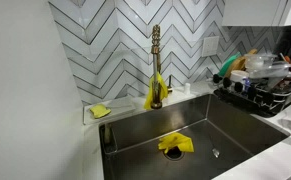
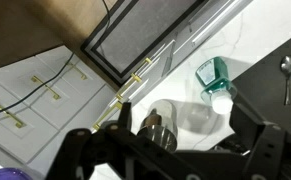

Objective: Put the bottle with the blue liquid in the silver cup, then put the silver cup on the rack

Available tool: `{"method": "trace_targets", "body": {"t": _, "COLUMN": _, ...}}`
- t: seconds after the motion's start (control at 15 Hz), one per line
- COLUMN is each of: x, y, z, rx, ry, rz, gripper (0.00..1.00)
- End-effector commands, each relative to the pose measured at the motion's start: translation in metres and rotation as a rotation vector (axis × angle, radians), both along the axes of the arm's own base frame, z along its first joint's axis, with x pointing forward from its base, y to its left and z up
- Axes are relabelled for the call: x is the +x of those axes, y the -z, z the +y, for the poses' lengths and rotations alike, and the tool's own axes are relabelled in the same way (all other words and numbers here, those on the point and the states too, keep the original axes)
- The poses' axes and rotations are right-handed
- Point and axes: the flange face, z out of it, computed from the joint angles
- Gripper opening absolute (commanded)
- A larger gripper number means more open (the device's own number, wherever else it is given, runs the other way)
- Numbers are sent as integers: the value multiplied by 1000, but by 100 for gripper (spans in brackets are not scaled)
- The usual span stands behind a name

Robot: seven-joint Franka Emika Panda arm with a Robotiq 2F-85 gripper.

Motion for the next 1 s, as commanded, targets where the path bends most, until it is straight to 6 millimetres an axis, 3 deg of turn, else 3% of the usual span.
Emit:
{"method": "trace_targets", "body": {"t": 0.0, "x": 0, "y": -1, "z": 0, "rx": 0, "ry": 0, "rz": 1, "gripper": 100}}
{"method": "trace_targets", "body": {"t": 0.13, "x": 0, "y": -1, "z": 0, "rx": 0, "ry": 0, "rz": 1, "gripper": 100}}
{"method": "trace_targets", "body": {"t": 0.53, "x": 23, "y": 28, "z": 14, "rx": 255, "ry": 193, "rz": 7, "gripper": 100}}
{"method": "trace_targets", "body": {"t": 0.93, "x": 38, "y": 53, "z": 16, "rx": 289, "ry": 305, "rz": 14, "gripper": 100}}
